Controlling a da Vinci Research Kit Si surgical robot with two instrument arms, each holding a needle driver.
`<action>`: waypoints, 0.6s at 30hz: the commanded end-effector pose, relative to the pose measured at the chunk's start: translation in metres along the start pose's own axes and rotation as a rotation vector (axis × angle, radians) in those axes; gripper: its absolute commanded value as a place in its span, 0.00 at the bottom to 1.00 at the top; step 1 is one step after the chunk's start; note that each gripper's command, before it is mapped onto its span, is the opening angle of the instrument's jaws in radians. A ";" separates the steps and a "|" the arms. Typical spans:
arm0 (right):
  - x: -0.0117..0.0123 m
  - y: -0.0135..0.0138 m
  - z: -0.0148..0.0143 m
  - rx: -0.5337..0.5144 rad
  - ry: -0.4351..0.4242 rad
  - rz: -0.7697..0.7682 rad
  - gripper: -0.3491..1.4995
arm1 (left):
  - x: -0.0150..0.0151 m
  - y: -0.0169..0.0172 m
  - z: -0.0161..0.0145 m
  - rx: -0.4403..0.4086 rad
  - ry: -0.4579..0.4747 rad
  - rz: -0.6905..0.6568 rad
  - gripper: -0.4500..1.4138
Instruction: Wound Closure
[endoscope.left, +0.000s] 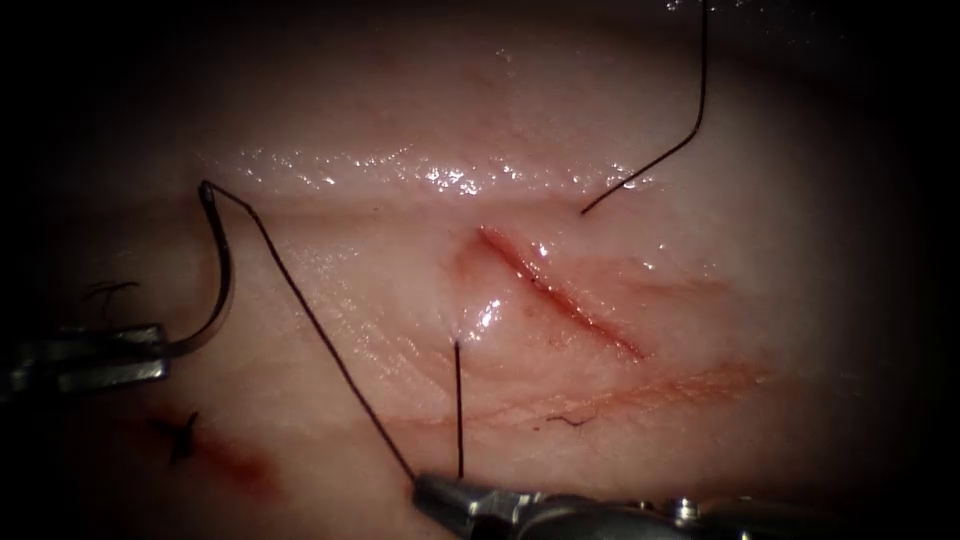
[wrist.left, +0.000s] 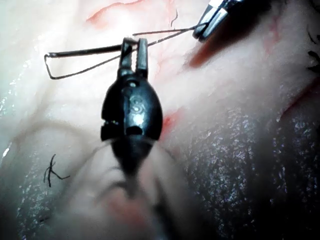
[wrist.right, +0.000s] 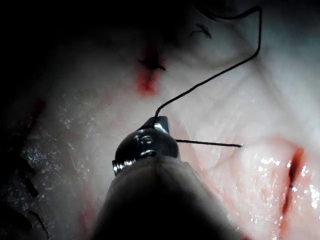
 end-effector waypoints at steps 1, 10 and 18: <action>0.0011 -0.0015 0.0003 0.004 0.004 -0.001 0.00 | -0.0003 0.0005 0.0004 -0.003 0.001 0.001 0.00; 0.0022 -0.0004 0.0004 0.009 0.094 0.023 0.40 | 0.0008 0.0005 0.0012 -0.012 0.010 -0.011 0.00; 0.0017 0.0051 -0.0001 -0.018 0.148 0.051 0.69 | 0.0007 -0.0031 0.0004 0.010 -0.006 -0.016 0.00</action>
